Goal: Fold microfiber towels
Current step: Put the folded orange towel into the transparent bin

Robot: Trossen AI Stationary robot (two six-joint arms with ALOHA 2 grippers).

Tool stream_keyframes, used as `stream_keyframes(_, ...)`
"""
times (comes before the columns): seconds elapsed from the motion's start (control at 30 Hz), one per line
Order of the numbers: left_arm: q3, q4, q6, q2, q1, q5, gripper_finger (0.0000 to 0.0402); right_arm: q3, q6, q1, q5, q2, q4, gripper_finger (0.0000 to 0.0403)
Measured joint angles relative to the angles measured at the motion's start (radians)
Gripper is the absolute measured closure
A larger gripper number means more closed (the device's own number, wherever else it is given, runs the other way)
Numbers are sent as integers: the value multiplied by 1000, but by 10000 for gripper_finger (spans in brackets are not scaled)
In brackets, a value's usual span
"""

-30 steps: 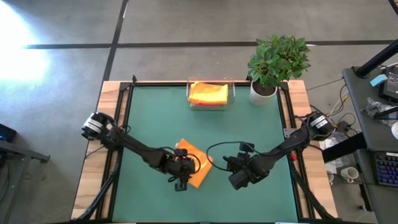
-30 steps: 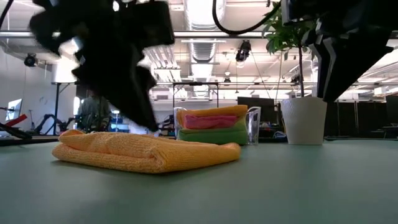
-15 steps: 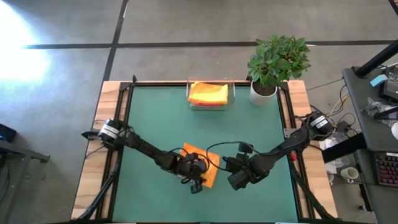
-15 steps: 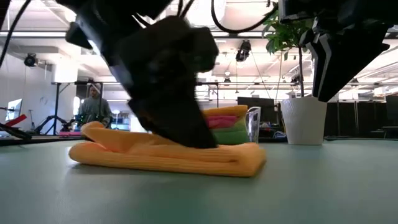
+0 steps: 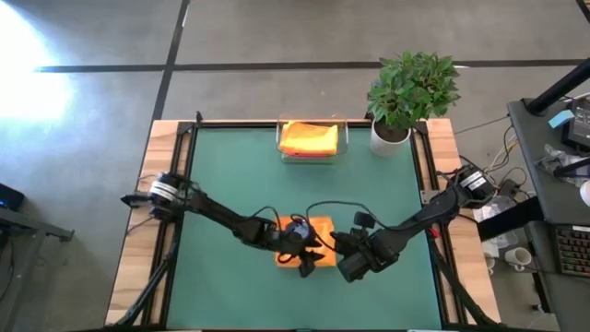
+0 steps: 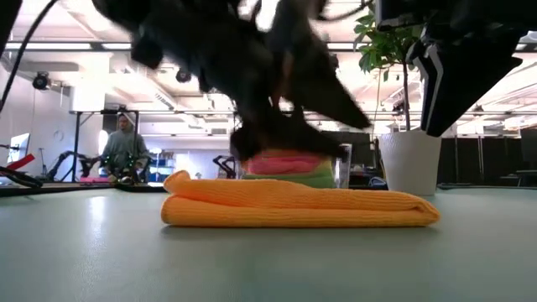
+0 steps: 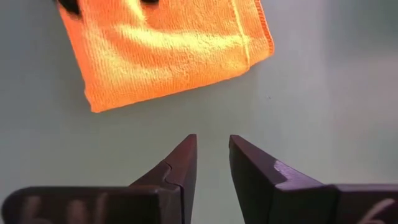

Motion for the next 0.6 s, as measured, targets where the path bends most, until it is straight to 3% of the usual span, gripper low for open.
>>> stream_keyframes(0.37, 3, -435, 194, -248, -76, -5, 224, -10, -154, 11, -1, 0, 58, 317)
stream_keyframes(0.6, 18, -634, 318, -273, -154, -44, 224, -49, -275, 11, -50, 0, 195, 321)
